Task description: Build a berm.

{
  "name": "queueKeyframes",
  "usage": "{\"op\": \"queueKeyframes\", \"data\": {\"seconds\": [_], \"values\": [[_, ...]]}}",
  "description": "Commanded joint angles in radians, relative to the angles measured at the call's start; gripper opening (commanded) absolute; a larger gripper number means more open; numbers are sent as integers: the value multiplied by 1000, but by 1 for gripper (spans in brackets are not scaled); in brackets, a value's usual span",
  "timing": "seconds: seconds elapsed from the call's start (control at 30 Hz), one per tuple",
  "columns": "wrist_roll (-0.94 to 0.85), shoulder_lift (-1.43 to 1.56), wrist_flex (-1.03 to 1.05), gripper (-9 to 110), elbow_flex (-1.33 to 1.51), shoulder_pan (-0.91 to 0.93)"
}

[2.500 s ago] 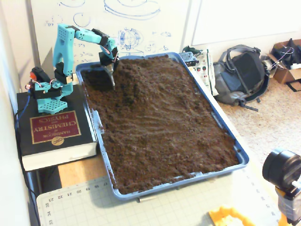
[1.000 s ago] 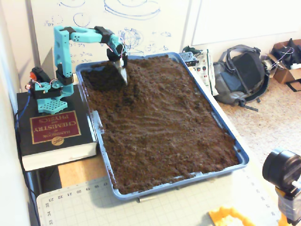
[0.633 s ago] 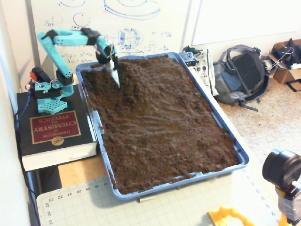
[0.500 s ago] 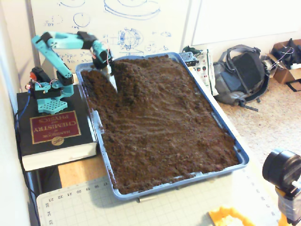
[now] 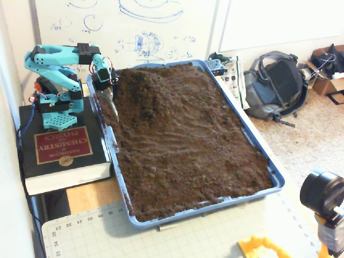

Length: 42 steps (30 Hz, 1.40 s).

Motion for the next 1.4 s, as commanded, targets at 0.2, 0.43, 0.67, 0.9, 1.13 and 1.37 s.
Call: {"op": "queueKeyframes", "data": {"seconds": [0.2,0.43,0.67,0.9,1.13,1.37], "values": [[-129,-242,-110,0,-40,100],[-127,-351,-318,0,-41,106],[-132,-466,-374,0,-58,97],[-133,-597,-380,0,-130,95],[-167,-759,-380,0,-272,106],[-153,-819,-380,0,-379,107]]}}
